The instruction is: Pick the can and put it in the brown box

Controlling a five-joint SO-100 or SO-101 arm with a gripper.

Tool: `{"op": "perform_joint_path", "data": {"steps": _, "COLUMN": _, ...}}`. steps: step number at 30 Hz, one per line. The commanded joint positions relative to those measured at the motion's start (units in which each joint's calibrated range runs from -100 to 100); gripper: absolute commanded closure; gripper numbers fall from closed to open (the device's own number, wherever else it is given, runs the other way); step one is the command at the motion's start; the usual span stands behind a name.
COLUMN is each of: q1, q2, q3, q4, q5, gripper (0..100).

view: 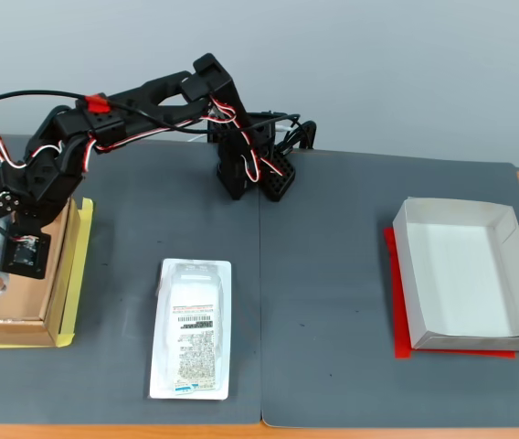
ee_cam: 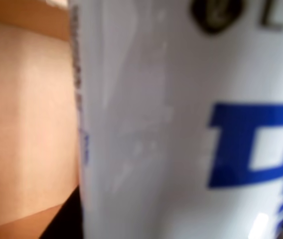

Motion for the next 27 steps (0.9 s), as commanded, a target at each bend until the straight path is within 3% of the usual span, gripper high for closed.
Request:
{"op": "perform_joint_path", "data": {"steps": 1, "q1": 1.3, "q2": 0.4, "q3": -3.3, "q4": -1.1, "q5": -0.3, "gripper": 92}}
{"op": "perform_joint_path", "data": {"steps": 6, "q1": 1.1, "q2": 0.5, "q3": -3.2, "q4": -0.4, "q5": -0.3, "gripper": 90}}
{"op": "perform_joint_path", "data": {"steps": 14, "q1": 0.8, "q2": -0.1, "q3": -2.6, "q4": -0.3, "q5": -3.0, "gripper": 61}}
{"op": "perform_joint_path", "data": {"steps": 27, "q1": -0.1, "q2": -2.6, "q3": -2.3, "q4": 3.2, "q5": -3.2, "gripper": 61}}
